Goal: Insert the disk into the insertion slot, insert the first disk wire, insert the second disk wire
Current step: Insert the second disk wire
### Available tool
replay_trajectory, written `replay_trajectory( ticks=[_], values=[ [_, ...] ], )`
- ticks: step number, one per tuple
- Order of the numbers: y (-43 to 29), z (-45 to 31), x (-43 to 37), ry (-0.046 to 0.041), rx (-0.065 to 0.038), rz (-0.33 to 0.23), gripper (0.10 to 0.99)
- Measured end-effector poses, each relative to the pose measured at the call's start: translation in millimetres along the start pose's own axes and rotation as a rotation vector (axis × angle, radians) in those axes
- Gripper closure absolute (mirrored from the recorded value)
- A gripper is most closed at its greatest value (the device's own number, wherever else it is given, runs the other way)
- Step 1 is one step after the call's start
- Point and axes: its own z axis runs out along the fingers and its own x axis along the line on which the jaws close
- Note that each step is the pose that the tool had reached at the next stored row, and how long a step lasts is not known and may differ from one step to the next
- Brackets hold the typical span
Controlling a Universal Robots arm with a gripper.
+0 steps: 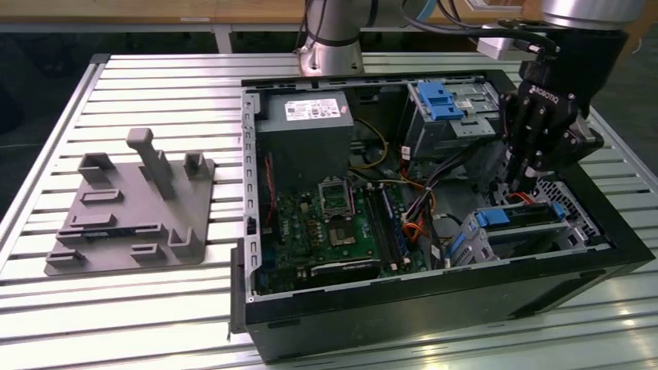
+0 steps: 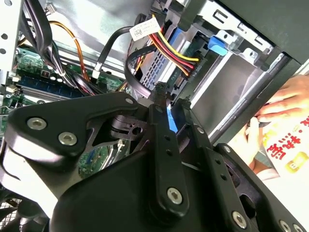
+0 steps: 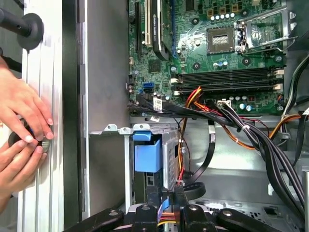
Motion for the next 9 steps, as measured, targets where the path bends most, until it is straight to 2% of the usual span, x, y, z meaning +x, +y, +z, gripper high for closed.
replay_trajectory(
  ticks=[4,6,9],
  values=[
    [0.0,0.7,-0.7,0.0002,0.0,0.0,0.82],
    [0.0,0.9,-0.9,0.0003,0.0,0.0,0.937],
    [0.0,1.4,-1.1,0.0002,0.0,0.0,0.945]
  ],
)
